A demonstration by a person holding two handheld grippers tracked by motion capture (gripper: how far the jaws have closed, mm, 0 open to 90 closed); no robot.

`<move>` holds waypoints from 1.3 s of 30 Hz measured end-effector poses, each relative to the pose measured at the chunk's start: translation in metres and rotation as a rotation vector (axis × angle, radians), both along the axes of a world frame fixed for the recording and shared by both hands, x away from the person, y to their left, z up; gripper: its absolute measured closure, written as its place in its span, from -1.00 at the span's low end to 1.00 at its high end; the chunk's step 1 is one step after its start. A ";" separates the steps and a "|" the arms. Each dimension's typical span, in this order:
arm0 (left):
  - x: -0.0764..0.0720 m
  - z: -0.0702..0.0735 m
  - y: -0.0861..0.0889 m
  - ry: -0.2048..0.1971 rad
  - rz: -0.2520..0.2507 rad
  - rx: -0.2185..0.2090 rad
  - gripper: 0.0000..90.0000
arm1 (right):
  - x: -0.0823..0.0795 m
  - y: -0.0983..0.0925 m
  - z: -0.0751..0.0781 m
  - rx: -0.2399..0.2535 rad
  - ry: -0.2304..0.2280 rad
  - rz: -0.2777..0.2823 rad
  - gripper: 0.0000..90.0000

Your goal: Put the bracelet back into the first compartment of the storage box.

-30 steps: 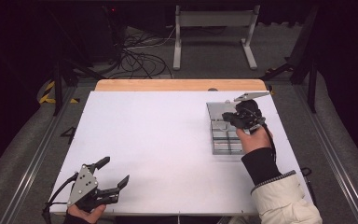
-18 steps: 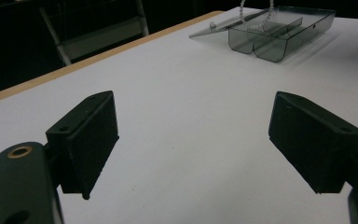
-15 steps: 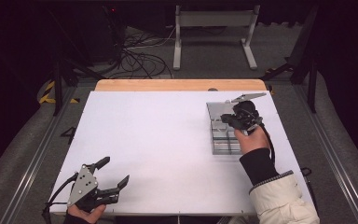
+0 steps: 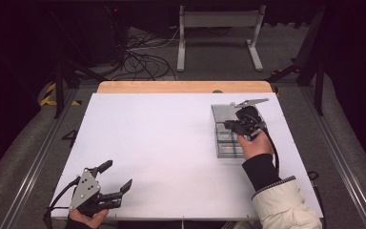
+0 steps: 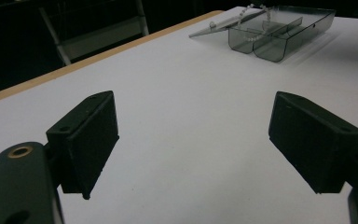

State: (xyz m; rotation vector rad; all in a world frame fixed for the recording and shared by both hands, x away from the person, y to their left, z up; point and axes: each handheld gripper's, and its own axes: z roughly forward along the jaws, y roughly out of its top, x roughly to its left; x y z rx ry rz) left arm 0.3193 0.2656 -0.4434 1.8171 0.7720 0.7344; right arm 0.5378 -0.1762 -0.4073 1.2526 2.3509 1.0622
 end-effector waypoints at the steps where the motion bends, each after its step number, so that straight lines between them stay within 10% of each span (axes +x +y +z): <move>1: 0.000 0.000 0.000 0.000 0.000 0.000 -0.64 | 0.001 0.000 -0.001 0.001 0.002 -0.002 0.91; 30: 0.000 0.000 0.000 0.003 -0.003 0.002 -0.64 | 0.014 -0.009 -0.020 0.001 0.049 -0.039 0.88; 39: 0.000 0.000 0.000 0.003 -0.002 0.001 -0.64 | 0.014 -0.012 -0.020 -0.035 0.037 -0.065 0.48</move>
